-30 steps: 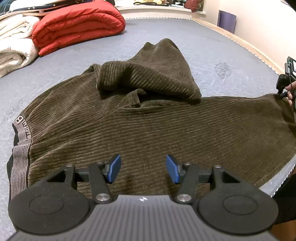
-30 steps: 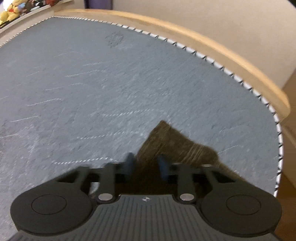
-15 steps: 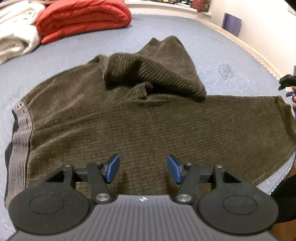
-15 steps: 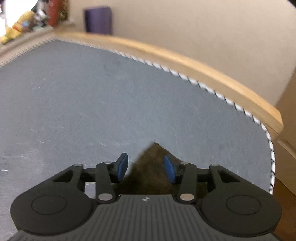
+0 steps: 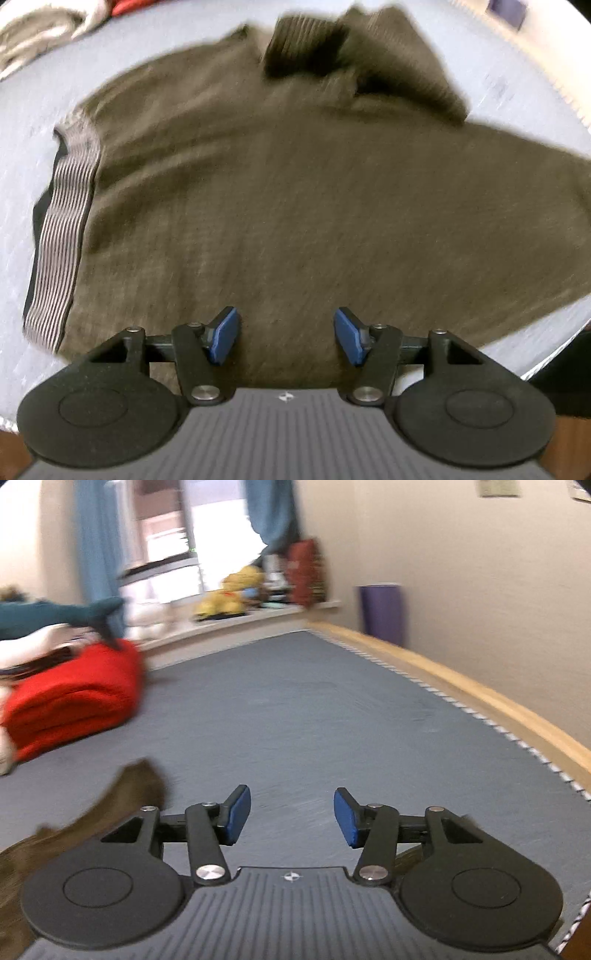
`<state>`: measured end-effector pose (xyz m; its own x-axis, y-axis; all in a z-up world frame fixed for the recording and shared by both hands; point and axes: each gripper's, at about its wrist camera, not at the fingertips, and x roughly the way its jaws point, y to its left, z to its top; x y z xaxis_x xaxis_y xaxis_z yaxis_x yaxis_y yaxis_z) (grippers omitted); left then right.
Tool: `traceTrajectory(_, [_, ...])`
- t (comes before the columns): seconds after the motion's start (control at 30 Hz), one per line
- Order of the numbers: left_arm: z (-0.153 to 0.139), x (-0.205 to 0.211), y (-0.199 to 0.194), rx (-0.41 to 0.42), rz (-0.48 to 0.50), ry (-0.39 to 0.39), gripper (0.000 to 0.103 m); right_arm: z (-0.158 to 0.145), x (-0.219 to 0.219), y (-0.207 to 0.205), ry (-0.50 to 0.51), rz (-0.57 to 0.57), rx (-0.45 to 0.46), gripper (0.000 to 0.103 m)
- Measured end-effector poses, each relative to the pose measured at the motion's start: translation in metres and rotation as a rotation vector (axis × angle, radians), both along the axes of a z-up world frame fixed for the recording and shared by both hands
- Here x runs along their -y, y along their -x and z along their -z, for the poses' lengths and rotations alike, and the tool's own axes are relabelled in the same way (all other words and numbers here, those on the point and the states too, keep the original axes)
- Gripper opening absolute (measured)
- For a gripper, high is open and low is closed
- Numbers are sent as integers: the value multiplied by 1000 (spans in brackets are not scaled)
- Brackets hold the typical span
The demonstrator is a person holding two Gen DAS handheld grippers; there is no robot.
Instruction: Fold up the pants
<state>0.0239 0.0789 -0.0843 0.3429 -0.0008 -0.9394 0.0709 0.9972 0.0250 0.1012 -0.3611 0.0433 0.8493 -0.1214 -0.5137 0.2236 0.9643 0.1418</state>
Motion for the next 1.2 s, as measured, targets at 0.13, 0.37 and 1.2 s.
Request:
traceTrajectory(0.13, [-7, 4, 10, 46, 35, -3, 64, -19, -35, 30, -39, -138, -6, 54])
traceTrajectory(0.37, [-45, 6, 16, 251, 12, 60, 64, -41, -83, 64, -19, -265, -1, 62])
traceTrajectory(1.2, [-81, 30, -12, 481, 2, 104, 17, -4, -129, 6, -56, -264, -6, 11])
